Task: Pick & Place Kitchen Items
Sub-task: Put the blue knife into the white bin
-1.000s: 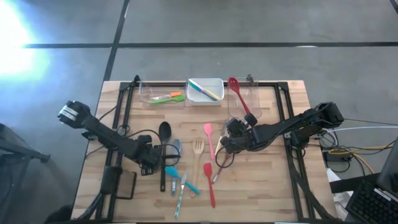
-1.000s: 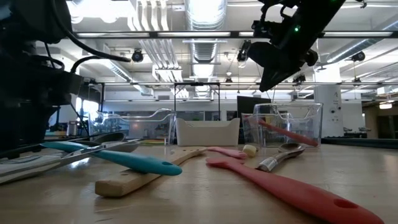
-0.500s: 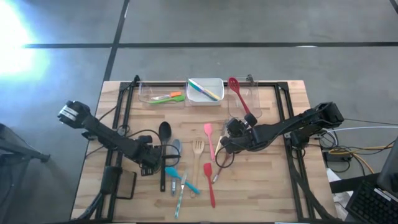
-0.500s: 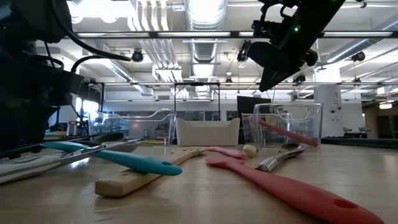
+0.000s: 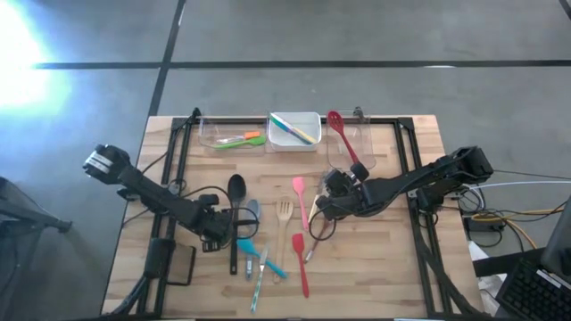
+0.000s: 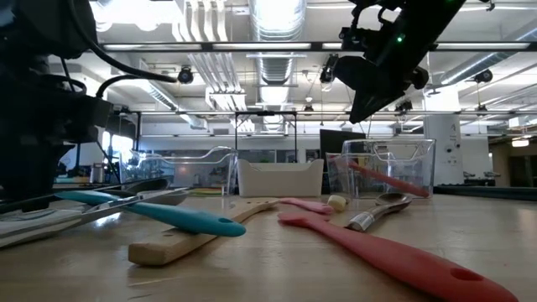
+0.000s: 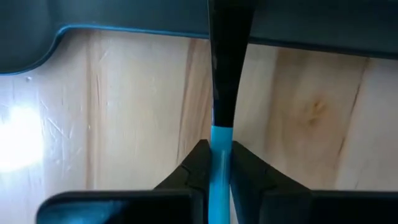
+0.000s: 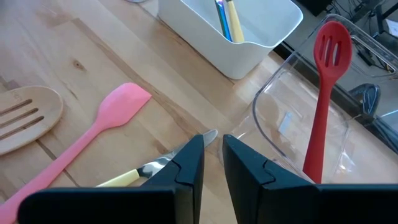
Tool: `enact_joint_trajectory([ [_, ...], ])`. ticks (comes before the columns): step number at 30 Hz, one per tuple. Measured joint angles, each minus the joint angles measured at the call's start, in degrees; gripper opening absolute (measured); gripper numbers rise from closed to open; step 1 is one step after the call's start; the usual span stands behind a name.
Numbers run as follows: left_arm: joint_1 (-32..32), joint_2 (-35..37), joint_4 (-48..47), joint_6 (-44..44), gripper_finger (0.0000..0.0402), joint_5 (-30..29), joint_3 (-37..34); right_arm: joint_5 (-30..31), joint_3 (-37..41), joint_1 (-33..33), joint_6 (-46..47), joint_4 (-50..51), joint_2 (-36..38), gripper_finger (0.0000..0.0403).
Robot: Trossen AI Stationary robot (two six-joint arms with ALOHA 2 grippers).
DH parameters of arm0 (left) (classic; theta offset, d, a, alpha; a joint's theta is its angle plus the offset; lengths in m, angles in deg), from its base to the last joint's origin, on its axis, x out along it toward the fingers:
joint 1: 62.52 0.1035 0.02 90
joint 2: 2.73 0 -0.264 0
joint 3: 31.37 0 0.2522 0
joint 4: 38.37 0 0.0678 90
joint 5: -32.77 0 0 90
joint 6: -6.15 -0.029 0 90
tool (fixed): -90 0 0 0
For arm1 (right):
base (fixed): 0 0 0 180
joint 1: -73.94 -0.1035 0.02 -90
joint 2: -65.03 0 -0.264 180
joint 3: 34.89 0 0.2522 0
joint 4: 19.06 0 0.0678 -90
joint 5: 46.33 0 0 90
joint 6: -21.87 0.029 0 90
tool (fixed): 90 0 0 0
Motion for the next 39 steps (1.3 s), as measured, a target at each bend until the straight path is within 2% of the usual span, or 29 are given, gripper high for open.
enact_joint_trajectory([
  [5, 0.1, 1.1, -2.9, 0.3, 0.0037, 2.6, -0.1, 0.0, 0.0, 0.0, 0.0, 0.0, 0.0, 0.0052],
  [10, 0.0, 5.1, -11.8, 2.1, 0.0037, 3.8, 3.3, 0.0, 0.0, 0.0, 0.0, 0.1, 0.0, 0.0052],
  [13, 0.0, 8.5, -16.2, 2.9, 0.0037, 0.7, 5.6, 0.0, 0.0, 0.0, 0.0, 0.1, 0.0, 0.0052],
  [18, 0.0, 15.2, -13.1, 2.6, 0.0037, -9.0, 8.0, 0.0, 0.0, 0.0, 0.0, 0.0, 0.0, 0.0052],
  [22, 0.0, 20.4, -4.4, 1.3, 0.0037, -17.8, 7.3, 0.0, 0.0, 0.0, 2.8, 0.0, 0.0, 0.0052],
  [25, 0.0, 23.2, 5.6, -3.0, 0.0037, -24.3, 5.5, 0.0, 0.0, 0.0, 6.1, -0.2, 0.0, 0.0052],
  [27, 0.3, 24.8, 13.1, -7.4, 0.0037, -26.4, 3.9, 0.0, -0.2, 0.1, 7.4, -0.3, 0.0, 0.0052],
  [30, 1.6, 25.8, 25.4, -14.9, 0.0037, -26.6, 1.0, 1.8, -1.6, 0.0, 5.9, -3.1, -0.1, 0.0052],
  [32, 2.9, 25.9, 32.9, -20.3, 0.0037, -26.0, -1.4, 4.1, -1.9, -0.8, 0.6, -10.4, -0.1, 0.0052],
  [36, 7.7, 25.8, 47.2, -27.0, 0.0037, -22.1, -5.8, 5.0, -0.8, -3.1, -16.5, -33.9, -0.2, 0.0052],
  [39, 12.3, 25.9, 57.2, -29.7, 0.0037, -14.6, -9.2, 4.6, 1.3, -5.2, -27.2, -50.1, -0.6, 0.0052],
])
